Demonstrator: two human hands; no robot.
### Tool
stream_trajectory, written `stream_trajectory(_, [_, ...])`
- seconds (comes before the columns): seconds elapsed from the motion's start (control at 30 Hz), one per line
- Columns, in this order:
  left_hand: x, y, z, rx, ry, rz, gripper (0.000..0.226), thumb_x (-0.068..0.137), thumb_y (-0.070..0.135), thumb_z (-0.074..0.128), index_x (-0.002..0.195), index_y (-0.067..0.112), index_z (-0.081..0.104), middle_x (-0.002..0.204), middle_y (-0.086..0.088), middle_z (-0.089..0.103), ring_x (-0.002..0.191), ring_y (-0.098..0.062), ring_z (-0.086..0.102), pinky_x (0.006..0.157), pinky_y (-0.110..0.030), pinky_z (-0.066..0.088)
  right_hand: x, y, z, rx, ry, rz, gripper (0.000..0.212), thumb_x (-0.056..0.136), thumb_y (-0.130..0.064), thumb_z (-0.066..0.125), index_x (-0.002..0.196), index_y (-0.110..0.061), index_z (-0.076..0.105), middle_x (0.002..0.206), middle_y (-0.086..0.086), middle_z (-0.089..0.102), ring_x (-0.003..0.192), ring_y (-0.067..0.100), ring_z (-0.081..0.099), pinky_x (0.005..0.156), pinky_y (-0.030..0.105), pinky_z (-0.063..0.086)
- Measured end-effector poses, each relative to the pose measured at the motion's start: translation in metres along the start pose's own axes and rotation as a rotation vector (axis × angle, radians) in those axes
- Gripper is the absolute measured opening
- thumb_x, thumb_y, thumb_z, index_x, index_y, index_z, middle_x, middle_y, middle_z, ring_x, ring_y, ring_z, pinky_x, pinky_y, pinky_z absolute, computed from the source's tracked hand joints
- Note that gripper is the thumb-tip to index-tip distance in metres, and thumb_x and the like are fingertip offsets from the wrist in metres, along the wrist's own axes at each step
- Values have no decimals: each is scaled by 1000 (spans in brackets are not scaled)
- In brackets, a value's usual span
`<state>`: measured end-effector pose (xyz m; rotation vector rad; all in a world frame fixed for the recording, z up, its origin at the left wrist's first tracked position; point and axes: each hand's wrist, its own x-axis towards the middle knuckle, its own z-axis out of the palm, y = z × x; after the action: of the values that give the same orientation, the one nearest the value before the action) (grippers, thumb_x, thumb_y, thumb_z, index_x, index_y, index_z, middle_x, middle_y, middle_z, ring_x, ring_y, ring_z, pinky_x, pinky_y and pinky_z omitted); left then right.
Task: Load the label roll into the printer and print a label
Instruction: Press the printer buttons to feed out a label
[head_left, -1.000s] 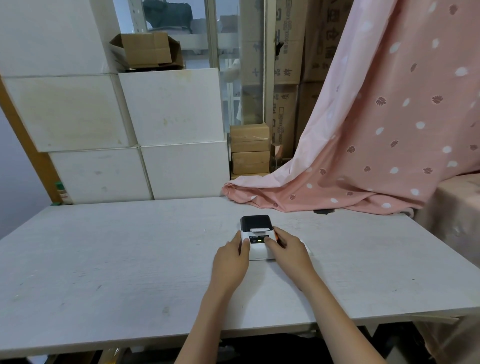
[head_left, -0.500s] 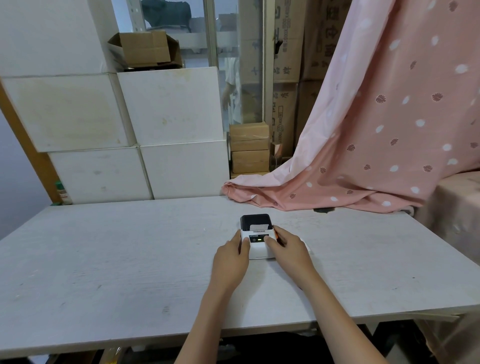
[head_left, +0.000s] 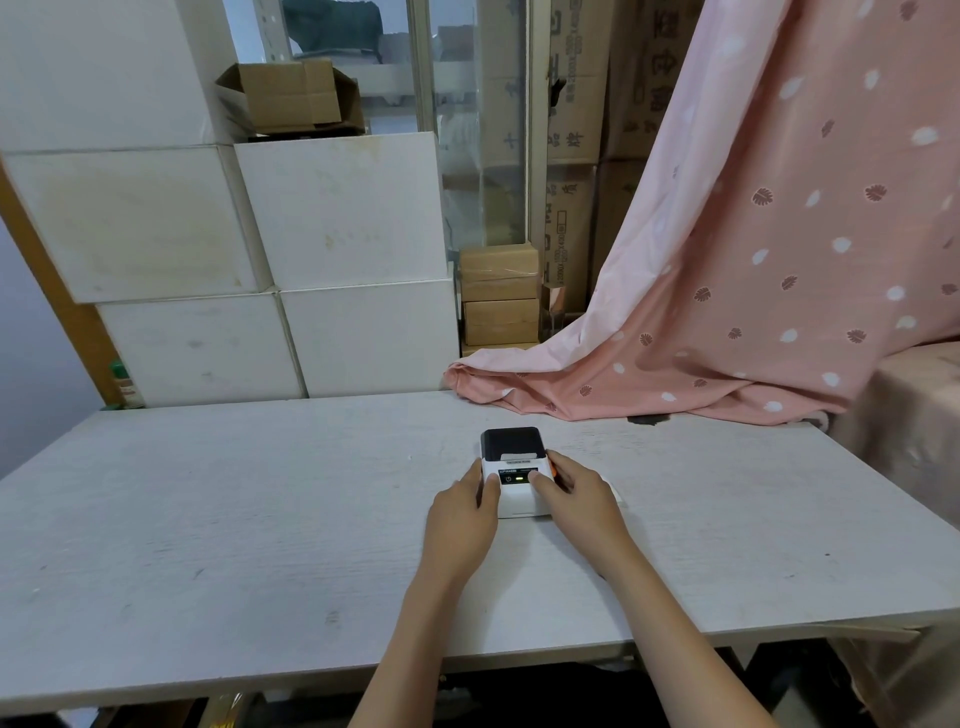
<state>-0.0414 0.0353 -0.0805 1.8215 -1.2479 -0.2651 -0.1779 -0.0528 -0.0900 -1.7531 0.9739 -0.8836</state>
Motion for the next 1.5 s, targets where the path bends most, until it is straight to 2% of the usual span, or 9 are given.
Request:
stream_trajectory(0.13, [0,1,-1,-4,-6,-3,30,104,32,36,117,27,62,61,5,53,57,-12,49,62,-36,47,-1,-1,0,9,-10,6,28,90,-40,55,107,-26,72,97,7,74,97,29,67,76,33,47])
stream_trajectory(0.43, [0,1,-1,-20,-7,-11,29,103,32,37,116,29,63,73,-10,66,63,-19,57,67,-39,52,-2,-2,0,21,-11,7,28,90,-39,56,105,-22,72,98,11,73,100,33,66,75,33,45])
stream_trajectory(0.63, [-1,1,-1,-29,-15,-21,28,103,33,38,117,30,63,76,-6,68,71,-20,63,71,-40,54,-4,-6,-2,23,-4,1,20,95,-32,58,106,-27,74,97,3,76,98,26,68,77,31,47])
stream_trajectory(0.8, [0,0,-1,-23,-10,-24,29,103,34,37,114,26,63,77,-8,69,72,-22,64,72,-42,54,-4,-6,-2,17,-2,-4,18,96,-31,57,102,-24,73,90,6,72,79,15,60,73,30,44])
stream_trajectory(1.07, [1,-3,1,-15,-6,-16,29,103,33,37,115,28,62,72,-11,65,59,-15,52,60,-32,44,0,-2,0,-15,-1,5,32,88,-42,55,105,-19,69,101,15,71,99,34,65,75,34,44])
stream_trajectory(1.17, [2,-3,1,-17,-5,-16,28,103,33,37,114,29,63,72,-11,65,60,-15,54,61,-32,45,0,-3,-1,-21,2,17,30,88,-41,55,102,-17,68,99,16,69,86,31,62,73,34,42])
stream_trajectory(1.23, [2,-4,1,-17,-2,-16,28,103,34,38,114,28,63,72,-10,65,61,-15,55,62,-33,46,-1,-5,-1,-22,0,20,25,91,-38,56,100,-19,69,95,16,67,77,20,56,71,33,41])
stream_trajectory(1.37, [2,-4,1,-16,-5,-20,28,103,34,37,113,27,63,72,-7,66,65,-17,59,65,-35,49,-2,-5,-2,-35,2,14,21,94,-34,57,97,-17,68,89,17,62,72,15,49,70,32,38])
stream_trajectory(1.5, [2,-4,1,-15,-4,-13,28,103,33,37,114,30,63,70,-5,65,61,-14,56,63,-33,47,-2,-5,-2,-32,0,13,22,93,-34,57,100,-19,70,92,15,67,75,12,53,70,32,40])
